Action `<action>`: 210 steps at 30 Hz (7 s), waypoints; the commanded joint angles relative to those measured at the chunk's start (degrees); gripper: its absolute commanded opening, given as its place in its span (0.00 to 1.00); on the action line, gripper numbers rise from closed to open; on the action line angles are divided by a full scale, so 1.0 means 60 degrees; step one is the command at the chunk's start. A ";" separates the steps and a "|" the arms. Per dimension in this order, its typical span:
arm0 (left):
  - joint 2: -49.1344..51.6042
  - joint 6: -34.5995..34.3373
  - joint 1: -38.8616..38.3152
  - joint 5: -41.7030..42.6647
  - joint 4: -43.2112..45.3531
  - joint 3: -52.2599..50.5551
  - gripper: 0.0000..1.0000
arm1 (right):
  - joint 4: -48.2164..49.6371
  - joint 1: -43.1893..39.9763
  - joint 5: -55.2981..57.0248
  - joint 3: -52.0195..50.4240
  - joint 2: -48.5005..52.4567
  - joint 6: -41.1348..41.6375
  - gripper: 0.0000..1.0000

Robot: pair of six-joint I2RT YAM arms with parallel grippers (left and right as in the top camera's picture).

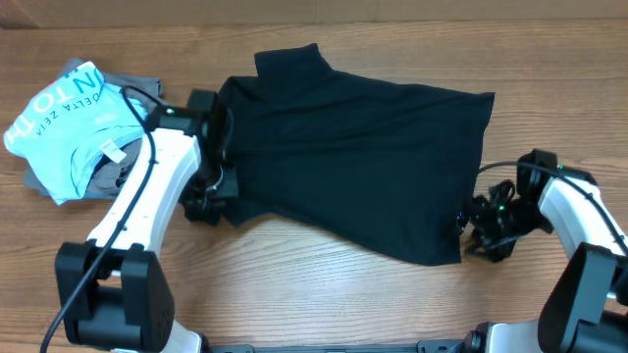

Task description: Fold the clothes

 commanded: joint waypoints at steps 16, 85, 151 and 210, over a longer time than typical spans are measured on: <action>-0.0226 0.0244 0.0335 -0.0925 -0.0557 0.0878 0.04 | 0.1410 0.0036 -0.0561 -0.1745 -0.0055 0.0328 0.07; 0.0109 0.1158 0.0284 -0.0772 0.0229 0.1504 0.04 | 0.2594 0.1151 -0.0168 0.0459 0.0506 0.0863 0.08; 0.0025 0.1239 0.0310 -0.1596 -0.1621 0.1555 0.04 | -0.1300 0.0892 0.0106 0.0401 -0.1767 -0.0109 0.04; -0.0280 0.3300 0.0153 -0.0102 0.2524 1.1923 0.04 | -0.0539 -0.0608 -0.0634 1.3952 0.0299 0.0871 0.04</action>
